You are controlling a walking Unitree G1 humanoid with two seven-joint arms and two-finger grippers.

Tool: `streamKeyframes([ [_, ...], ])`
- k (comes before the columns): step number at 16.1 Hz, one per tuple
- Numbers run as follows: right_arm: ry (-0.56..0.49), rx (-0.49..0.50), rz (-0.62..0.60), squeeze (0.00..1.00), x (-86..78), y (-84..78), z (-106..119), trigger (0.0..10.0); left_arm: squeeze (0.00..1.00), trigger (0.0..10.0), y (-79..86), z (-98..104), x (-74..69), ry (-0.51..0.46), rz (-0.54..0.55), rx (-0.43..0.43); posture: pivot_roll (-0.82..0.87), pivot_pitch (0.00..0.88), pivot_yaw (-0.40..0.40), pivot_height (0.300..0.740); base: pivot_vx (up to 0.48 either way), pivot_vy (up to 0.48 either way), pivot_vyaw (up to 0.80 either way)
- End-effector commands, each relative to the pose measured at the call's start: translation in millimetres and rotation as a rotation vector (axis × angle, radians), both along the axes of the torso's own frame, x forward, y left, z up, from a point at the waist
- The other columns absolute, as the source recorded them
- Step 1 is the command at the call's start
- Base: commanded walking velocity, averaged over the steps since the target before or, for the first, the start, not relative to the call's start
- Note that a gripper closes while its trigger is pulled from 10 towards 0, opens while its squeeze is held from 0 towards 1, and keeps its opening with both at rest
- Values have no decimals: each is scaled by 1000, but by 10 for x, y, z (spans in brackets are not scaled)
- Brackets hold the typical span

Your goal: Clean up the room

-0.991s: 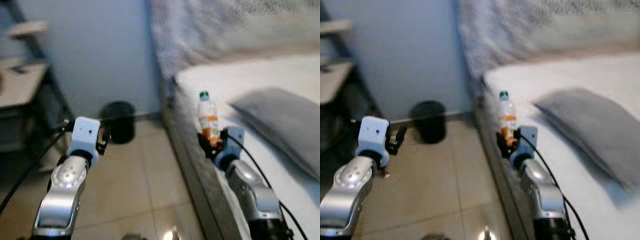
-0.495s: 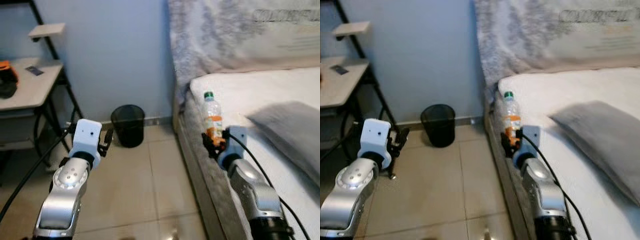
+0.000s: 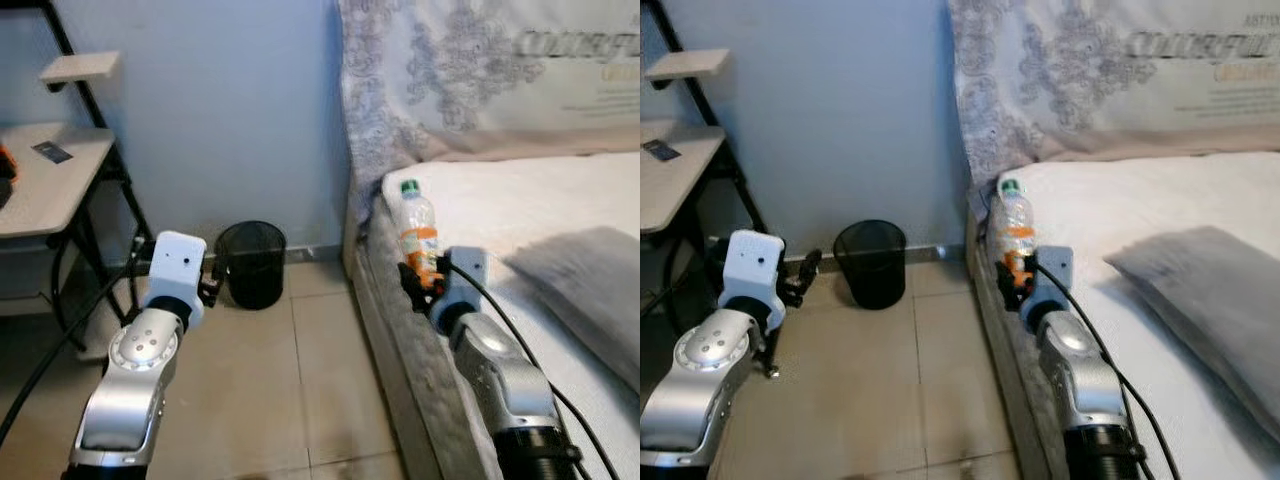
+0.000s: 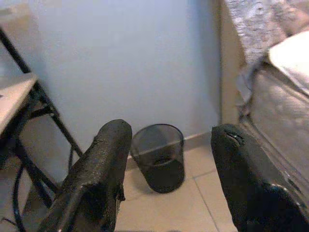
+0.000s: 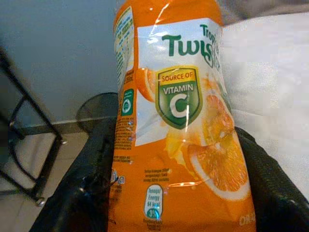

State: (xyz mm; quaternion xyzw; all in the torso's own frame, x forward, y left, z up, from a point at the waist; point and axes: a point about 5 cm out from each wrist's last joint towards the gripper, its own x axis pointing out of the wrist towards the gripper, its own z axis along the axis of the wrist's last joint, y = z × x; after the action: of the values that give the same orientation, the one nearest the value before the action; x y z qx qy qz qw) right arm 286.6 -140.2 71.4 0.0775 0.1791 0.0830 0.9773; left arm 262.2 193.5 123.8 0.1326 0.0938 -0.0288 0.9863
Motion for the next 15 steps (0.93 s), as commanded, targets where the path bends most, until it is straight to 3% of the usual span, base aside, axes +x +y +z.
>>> streamKeyframes([
  [1,-24,-17,25,0,28,23,44,10000,180,10000,10,29,19,-6,6,6,9,0,4,740,371,0,0],
  [3,-29,-15,32,0,45,27,59,10000,184,10000,-3,51,37,-10,4,7,14,0,5,740,373,0,0],
  [6,-40,-15,48,0,58,60,74,10000,180,10000,7,59,57,-9,3,9,12,0,14,740,374,0,800],
  [15,-47,-30,57,0,82,37,85,10000,188,10000,-9,59,77,-4,-10,14,14,0,13,740,373,0,0],
])
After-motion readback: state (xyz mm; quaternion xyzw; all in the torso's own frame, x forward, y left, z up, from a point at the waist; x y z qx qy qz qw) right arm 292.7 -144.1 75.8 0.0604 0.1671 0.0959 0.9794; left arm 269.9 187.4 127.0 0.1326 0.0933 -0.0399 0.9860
